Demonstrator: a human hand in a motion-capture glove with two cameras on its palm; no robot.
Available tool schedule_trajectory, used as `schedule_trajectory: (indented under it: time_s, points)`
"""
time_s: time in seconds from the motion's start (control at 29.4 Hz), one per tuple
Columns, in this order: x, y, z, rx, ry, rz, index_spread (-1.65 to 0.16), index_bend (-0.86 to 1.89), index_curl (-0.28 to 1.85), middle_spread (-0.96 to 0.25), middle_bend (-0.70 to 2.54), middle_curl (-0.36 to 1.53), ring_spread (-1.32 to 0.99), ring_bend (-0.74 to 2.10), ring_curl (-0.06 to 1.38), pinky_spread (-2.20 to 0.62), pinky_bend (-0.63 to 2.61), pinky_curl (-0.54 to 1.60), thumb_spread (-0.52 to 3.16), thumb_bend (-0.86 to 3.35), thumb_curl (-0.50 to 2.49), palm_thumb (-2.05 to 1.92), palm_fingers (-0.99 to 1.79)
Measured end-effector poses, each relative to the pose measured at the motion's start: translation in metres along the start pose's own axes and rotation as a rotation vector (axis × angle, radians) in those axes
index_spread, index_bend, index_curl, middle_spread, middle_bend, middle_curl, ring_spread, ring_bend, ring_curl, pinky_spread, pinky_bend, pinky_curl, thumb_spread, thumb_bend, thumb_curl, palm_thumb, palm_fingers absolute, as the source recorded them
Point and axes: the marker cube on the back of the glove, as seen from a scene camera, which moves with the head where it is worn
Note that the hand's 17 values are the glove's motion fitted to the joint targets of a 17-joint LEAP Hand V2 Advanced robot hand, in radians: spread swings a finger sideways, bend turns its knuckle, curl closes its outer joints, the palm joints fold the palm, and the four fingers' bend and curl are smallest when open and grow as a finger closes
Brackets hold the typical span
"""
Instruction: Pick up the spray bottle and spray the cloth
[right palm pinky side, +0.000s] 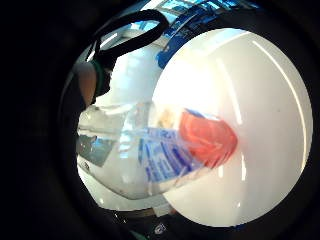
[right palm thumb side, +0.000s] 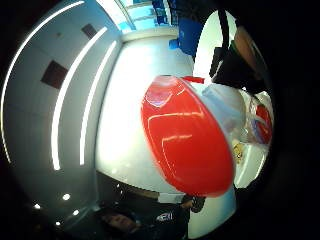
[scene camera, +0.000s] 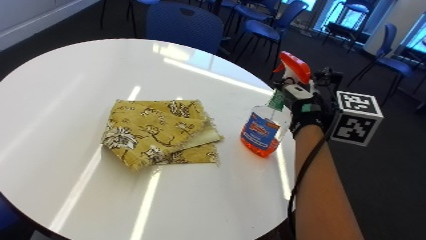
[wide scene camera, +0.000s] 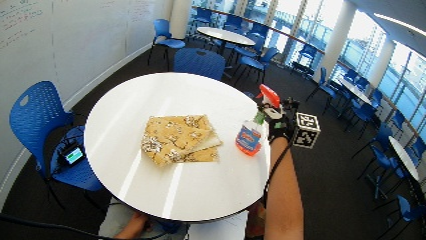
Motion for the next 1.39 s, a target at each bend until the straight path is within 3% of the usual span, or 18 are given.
schedule_trajectory:
  time_s: [0.51, 1.39]
  points:
    - [-0.026, -0.021, 0.006, -0.001, 0.064, -0.017, -0.32, 0.20, 0.42, -0.26, 0.31, 0.45, -0.24, 0.36, 0.40, -0.17, 0.26, 0.32, 0.49, -0.03, 0.59, 1.02, 1.21]
    - [-0.077, -0.043, 0.019, 0.213, 0.222, -0.218, -0.31, 0.25, 0.49, -0.24, 0.51, 0.51, -0.26, 0.53, 0.46, -0.32, 0.36, 0.38, 0.44, -0.03, 0.67, 0.86, 1.42]
